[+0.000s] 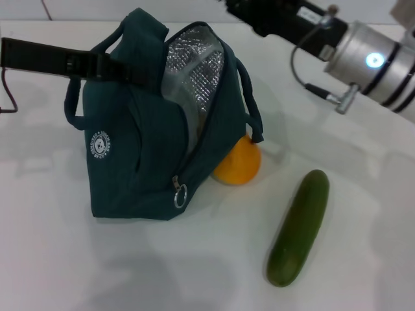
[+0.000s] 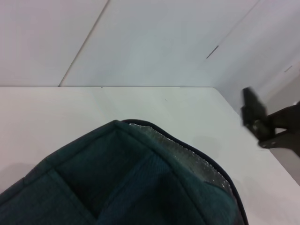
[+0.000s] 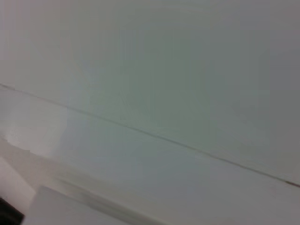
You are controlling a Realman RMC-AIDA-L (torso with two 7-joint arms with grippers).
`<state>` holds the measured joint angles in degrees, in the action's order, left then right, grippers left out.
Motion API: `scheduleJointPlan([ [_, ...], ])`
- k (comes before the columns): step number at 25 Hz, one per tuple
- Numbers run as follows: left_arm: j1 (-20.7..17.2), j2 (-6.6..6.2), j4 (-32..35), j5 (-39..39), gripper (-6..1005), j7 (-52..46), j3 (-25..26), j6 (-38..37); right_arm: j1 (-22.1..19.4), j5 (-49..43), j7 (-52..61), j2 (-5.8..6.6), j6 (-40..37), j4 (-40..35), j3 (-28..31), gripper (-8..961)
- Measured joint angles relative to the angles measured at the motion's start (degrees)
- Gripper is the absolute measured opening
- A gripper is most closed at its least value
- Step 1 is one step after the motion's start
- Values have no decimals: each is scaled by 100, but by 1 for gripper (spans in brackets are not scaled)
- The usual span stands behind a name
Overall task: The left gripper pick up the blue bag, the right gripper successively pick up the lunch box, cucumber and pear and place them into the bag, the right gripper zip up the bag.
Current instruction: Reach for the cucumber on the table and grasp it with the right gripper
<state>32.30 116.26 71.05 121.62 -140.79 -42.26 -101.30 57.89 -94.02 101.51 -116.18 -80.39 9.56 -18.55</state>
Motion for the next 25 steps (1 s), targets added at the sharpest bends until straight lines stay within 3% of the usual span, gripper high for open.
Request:
scheduleJointPlan([
  [4,-45,0,-20,0,40,-1,8,79,-294,35,0,0,-380,-294,22,537],
  [10,-138,2,-22,3,40,-1,66,153,-812,20,-61,0,-721,-819,-12,546],
  [14,-186,23,-82,4,40,16,371,163,-1131,-6,-365,15,-1044,-1126,-95,676],
  [25,-400,46,-597,-438,40,353,834,209,-1895,25,-1015,52,-1374,-2387,-1437,809],
])
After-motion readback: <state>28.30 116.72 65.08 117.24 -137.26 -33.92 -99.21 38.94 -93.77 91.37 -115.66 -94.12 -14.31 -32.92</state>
